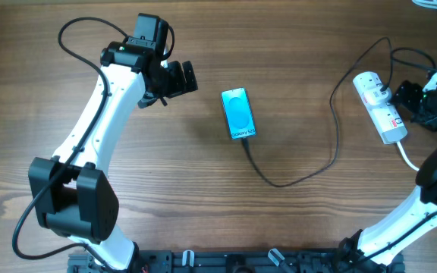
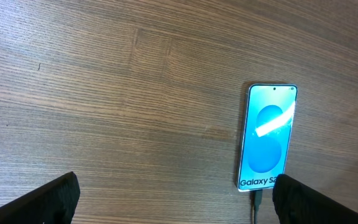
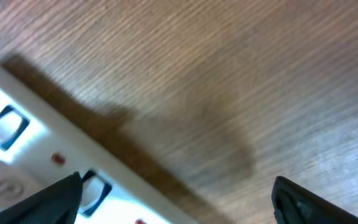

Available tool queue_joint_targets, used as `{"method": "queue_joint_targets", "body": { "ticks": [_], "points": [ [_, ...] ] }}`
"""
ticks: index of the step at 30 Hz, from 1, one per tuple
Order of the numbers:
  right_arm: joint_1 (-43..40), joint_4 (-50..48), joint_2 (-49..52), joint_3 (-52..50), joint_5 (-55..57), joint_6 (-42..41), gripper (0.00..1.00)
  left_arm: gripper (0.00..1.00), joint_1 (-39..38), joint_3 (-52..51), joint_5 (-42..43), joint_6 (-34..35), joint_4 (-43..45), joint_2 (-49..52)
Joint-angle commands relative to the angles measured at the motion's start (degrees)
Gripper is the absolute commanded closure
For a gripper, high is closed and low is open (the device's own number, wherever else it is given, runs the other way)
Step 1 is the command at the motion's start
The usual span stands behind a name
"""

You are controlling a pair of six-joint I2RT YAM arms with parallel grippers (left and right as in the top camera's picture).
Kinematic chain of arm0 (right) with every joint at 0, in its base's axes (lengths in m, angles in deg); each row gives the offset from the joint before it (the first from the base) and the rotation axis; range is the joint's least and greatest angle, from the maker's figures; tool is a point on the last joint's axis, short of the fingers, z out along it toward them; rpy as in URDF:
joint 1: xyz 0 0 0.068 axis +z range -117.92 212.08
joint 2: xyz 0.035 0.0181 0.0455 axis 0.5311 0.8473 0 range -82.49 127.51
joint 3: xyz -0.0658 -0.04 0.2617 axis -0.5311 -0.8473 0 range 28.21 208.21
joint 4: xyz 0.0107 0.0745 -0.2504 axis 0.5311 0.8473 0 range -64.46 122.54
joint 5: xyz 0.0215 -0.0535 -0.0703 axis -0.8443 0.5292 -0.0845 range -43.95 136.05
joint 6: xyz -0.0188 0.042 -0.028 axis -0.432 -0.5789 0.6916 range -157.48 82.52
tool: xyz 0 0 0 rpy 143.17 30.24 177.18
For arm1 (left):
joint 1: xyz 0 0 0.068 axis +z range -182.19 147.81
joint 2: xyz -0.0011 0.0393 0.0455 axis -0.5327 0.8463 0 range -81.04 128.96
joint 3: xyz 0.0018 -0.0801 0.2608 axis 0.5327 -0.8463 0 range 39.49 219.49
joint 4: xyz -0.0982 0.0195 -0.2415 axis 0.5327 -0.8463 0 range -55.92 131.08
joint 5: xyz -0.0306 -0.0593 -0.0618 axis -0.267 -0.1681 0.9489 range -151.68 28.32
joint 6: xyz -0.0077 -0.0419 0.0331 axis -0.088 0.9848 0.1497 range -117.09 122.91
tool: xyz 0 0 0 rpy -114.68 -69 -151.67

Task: Plug charger to phone and switch on socket

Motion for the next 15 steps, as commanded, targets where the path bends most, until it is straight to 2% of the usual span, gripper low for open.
{"method": "queue_joint_targets", "body": {
  "ticks": [1, 15],
  "points": [
    [0.7, -0.74, 1.29, -1.4, -0.5, 0.04, 0.0, 0.0, 0.11, -0.13, -0.72, -0.94, -0.02, 0.22],
    [0.59, 4.55, 1.29, -1.4, -5.29, 0.61, 0.01, 0.0, 0.11, -0.13, -0.72, -0.94, -0.02, 0.22]
  ]
}}
